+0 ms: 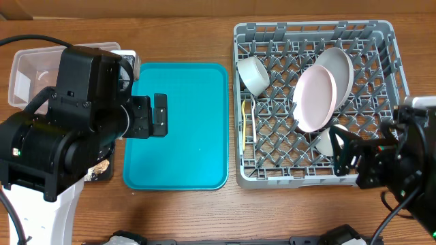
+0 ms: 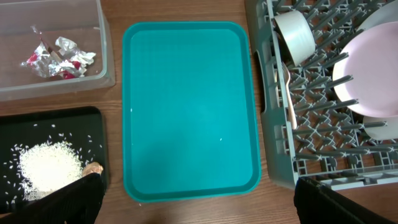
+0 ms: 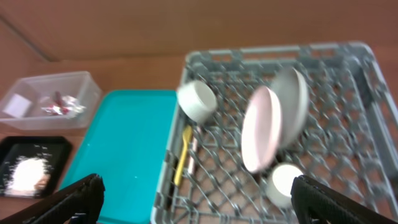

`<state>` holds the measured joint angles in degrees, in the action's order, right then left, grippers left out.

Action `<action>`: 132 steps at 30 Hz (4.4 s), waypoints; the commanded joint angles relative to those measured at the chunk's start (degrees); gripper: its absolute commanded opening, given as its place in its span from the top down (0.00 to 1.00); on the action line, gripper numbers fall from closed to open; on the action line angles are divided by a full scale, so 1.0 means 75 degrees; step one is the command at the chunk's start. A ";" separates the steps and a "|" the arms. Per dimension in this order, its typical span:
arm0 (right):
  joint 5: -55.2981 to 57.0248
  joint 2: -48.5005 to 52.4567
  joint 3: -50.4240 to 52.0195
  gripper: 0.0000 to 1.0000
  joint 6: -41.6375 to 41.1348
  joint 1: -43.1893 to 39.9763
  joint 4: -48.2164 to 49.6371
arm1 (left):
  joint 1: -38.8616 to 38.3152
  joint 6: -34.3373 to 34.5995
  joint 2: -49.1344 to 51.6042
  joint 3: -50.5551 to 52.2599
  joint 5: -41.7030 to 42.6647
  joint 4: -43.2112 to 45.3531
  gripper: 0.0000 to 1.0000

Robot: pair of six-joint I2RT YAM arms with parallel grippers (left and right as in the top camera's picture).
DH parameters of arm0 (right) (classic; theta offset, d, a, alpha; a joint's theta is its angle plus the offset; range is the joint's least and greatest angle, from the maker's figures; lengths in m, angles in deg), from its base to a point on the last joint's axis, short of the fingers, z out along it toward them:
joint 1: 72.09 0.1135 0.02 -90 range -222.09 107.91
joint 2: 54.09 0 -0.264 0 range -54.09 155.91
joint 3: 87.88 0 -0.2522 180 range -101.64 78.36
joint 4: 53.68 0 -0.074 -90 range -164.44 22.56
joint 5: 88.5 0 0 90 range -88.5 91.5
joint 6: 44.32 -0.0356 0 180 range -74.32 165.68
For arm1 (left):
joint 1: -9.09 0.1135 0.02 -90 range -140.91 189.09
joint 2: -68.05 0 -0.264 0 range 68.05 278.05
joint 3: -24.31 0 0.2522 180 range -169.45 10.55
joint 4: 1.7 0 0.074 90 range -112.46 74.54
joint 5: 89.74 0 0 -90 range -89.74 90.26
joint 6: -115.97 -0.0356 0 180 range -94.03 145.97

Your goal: Sort waste into correct bins and load items into the dishwasher rack

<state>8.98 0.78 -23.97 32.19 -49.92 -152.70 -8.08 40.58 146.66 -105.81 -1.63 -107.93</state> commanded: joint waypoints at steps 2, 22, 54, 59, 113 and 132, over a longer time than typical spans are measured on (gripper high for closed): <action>-0.0090 -0.0070 0.0047 0.00 -0.0026 -0.0714 -0.0009 | -0.0035 0.0055 0.0020 -0.0052 0.0082 -0.0015 0.00; -0.1361 -0.5173 1.0235 0.00 -0.0058 -0.1897 0.9107 | -0.0035 0.0055 0.0020 -0.0052 0.0082 -0.0015 0.00; -0.1349 -0.7265 1.3580 0.00 -0.0198 -0.1973 1.0754 | -0.0038 0.0055 0.0020 -0.0052 0.0085 -0.0017 0.00; -0.1349 -0.7265 1.3580 0.00 -0.0198 -0.1973 1.0754 | 0.0009 -0.0061 -0.0286 -0.0050 -0.0539 0.0154 0.00; -0.1349 -0.7265 1.3580 0.00 -0.0201 -0.1973 1.0754 | 0.2600 -0.1550 -1.0448 1.5166 0.0854 1.1103 0.00; -0.1349 -0.7265 1.3580 0.00 -0.0198 -0.1973 1.0754 | 0.2600 -0.1550 -1.0448 1.5166 0.0854 1.1103 0.00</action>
<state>-1.46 -53.34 77.30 30.85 -64.26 -72.42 11.09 28.80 68.92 7.48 4.40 -24.89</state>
